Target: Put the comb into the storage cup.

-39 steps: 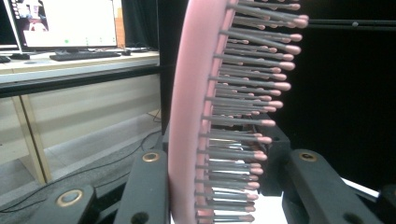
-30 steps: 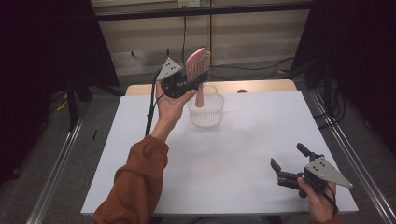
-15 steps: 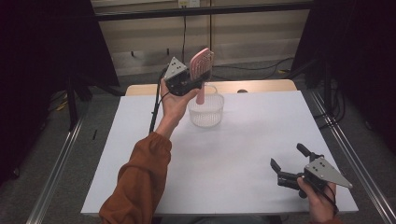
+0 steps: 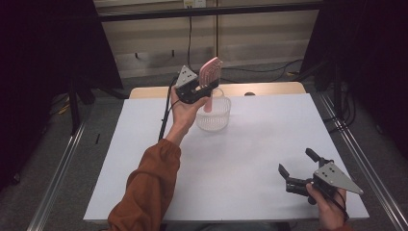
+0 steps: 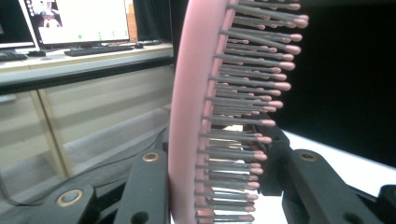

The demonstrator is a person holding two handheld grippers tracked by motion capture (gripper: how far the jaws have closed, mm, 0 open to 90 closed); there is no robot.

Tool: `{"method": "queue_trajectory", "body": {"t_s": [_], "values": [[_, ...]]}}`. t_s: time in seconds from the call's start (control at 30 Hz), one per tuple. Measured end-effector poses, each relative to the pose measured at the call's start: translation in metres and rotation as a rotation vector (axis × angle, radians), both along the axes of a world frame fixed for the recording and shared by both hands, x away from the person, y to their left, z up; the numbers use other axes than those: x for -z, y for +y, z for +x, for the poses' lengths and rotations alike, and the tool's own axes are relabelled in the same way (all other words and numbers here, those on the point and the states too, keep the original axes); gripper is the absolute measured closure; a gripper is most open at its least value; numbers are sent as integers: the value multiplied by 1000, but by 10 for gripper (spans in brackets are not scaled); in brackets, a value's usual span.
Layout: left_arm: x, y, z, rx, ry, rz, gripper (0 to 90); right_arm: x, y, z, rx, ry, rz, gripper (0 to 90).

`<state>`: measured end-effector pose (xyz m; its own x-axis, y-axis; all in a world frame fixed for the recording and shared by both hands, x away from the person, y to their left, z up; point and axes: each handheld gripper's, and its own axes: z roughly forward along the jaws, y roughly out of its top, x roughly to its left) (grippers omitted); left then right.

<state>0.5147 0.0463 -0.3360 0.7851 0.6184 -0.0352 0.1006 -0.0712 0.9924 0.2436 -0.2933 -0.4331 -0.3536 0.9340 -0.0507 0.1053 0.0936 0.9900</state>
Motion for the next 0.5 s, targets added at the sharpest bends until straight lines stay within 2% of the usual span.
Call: {"method": "queue_trajectory", "body": {"t_s": [0.03,0.1,0.5], "values": [[2,1,0,-5,6,-1,640,0,0,0,2,-2,0,0],[6,1,0,-15,8,27,640,0,0,0,3,-2,-1,0],[25,-2,-5,1,55,35,640,0,0,0,3,-2,-5,0]]}}
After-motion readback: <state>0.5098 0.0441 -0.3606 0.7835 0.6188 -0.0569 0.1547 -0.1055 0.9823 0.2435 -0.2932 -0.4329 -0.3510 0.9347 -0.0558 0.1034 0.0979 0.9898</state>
